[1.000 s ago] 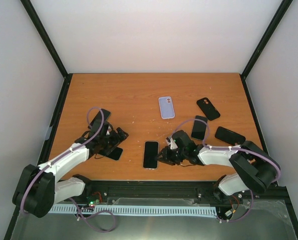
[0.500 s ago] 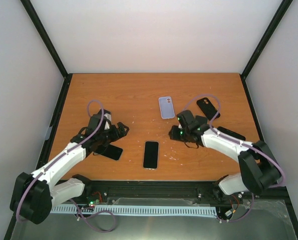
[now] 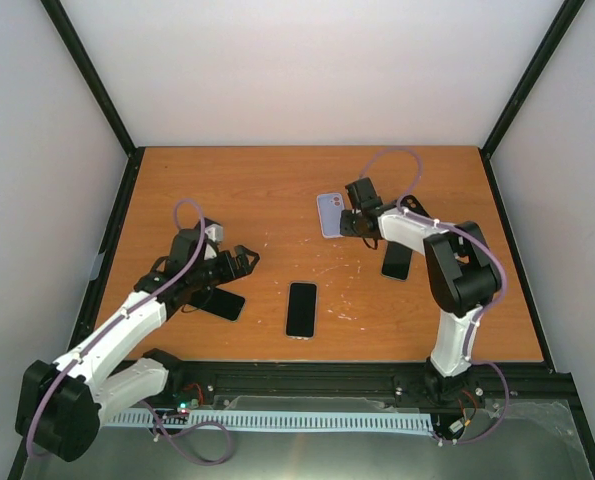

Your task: Put the phone into the phone case

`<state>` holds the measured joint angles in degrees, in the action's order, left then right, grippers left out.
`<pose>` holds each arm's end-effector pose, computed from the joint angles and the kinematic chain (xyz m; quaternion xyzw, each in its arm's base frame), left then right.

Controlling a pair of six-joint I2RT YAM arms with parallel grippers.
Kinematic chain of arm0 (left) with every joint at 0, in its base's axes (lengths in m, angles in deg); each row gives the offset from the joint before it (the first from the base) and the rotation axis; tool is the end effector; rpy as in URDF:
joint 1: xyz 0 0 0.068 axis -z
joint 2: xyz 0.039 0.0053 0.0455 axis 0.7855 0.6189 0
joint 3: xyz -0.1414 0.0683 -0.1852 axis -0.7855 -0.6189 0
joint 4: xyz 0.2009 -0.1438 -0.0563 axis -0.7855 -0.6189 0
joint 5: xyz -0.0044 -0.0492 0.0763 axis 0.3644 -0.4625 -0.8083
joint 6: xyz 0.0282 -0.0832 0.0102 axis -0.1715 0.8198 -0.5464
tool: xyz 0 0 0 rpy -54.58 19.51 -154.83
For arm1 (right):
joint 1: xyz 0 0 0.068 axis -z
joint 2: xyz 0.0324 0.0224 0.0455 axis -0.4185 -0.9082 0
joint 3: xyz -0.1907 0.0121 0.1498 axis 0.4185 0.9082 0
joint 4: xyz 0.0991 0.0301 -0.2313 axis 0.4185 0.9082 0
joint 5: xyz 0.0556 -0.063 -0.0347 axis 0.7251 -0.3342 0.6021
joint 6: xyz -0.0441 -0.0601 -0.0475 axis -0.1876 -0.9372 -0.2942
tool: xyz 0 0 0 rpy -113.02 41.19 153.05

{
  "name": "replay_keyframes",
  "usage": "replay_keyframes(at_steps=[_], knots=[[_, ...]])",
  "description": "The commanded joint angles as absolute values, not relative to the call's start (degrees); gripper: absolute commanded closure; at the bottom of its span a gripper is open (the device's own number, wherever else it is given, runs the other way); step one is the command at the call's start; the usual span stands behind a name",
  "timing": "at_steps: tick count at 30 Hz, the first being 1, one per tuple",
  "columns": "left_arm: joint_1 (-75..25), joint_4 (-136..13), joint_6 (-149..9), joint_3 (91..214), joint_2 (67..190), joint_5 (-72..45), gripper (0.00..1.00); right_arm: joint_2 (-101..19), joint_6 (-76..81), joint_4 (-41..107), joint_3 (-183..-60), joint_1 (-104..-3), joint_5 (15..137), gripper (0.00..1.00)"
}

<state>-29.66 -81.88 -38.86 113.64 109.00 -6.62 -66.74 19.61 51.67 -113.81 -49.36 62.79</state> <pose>0.2189 -0.1113 0.1717 -0.1084 0.8977 -0.3219 0.2807 0.3586 0.1559 0.1071 0.0094 0.9591 0.0725 0.2733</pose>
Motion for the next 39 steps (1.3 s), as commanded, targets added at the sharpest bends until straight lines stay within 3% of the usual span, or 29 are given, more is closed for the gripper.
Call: replay_keyframes(at_steps=[1, 10, 22, 39], knots=[[-29.97, -82.57, -40.65, 113.68, 107.44, -6.39, 0.01, -71.29, 16.31, 50.66, -118.73, -47.49, 65.82, 0.65], [-29.97, -83.43, -40.88, 113.3, 106.17, -7.08, 0.0, -77.98, 15.14, 52.45, -124.21, -46.57, 70.7, 0.68], [-29.97, -82.9, -39.33, 111.92, 106.11, -5.62, 0.0, -74.0, 15.45, 56.9, -120.03, -47.34, 66.39, 0.97], [-29.97, -80.81, -39.38, 110.05, 107.74, -5.24, 0.01, -49.45, 31.73, 60.48, -93.61, -56.86, 66.84, 0.97]])
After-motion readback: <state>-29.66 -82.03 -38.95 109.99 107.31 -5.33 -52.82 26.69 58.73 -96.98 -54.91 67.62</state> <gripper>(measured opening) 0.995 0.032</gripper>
